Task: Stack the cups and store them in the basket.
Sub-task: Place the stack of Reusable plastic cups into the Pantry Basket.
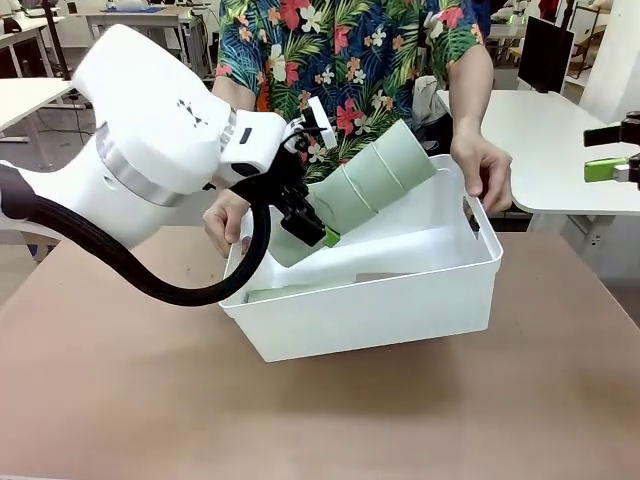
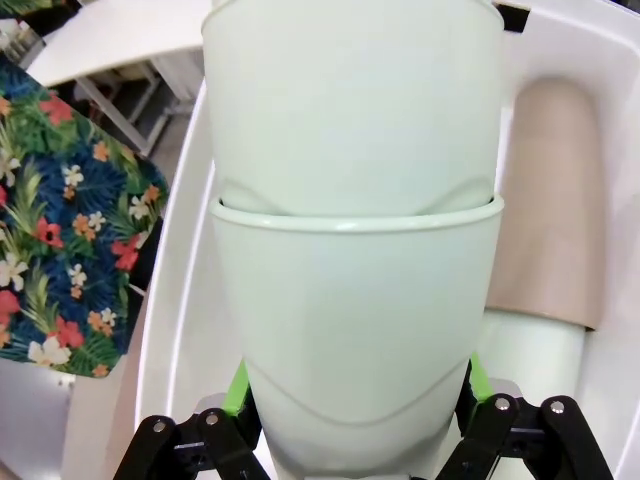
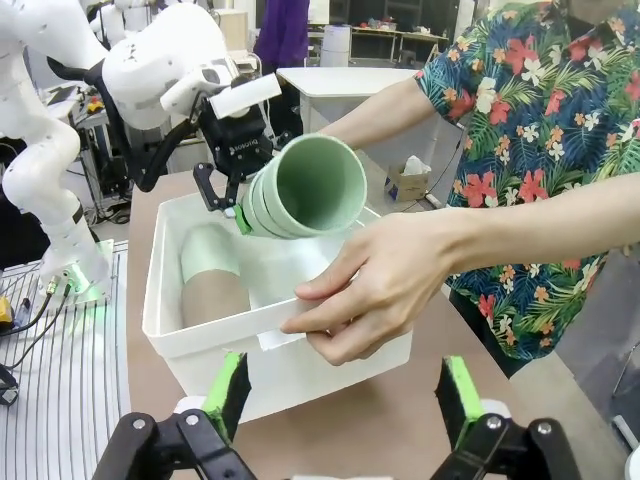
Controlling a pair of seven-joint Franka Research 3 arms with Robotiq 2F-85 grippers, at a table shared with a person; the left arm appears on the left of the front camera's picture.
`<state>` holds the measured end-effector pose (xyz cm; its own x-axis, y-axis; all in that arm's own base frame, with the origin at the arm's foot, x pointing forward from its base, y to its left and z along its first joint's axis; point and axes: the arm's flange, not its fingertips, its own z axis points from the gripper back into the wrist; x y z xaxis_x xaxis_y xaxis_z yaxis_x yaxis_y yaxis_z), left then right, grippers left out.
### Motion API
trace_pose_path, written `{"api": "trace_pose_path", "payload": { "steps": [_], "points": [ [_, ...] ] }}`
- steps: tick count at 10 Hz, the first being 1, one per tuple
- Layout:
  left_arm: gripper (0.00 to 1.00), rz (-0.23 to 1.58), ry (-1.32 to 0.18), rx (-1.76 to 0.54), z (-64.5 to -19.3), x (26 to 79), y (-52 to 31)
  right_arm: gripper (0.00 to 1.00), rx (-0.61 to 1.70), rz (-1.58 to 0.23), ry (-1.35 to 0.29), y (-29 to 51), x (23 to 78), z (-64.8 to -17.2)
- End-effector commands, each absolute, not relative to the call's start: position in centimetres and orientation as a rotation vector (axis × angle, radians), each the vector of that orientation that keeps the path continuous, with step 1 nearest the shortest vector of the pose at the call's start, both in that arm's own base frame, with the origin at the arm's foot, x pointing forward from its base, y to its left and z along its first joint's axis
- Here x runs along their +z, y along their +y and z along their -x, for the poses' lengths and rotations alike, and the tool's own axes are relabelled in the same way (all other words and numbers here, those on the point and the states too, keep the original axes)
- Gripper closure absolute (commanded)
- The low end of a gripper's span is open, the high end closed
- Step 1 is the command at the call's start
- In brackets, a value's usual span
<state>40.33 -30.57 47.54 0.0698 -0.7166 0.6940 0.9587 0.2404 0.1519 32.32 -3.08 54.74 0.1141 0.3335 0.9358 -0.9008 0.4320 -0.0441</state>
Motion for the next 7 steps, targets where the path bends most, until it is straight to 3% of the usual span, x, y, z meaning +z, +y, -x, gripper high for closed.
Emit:
{"api": "trace_pose_path", "payload": {
  "steps": [1,7],
  "points": [
    [0.13,0.367,-0.740,-1.292,-41.0,47.8,-31.4,0.00,1.010,-0.651,-1.132,-2.9,54.7,-32.6],
    [0.13,0.289,-0.669,-1.297,-43.2,44.9,-33.1,0.00,1.010,-0.651,-1.132,-2.9,54.7,-32.6]
  ]
}}
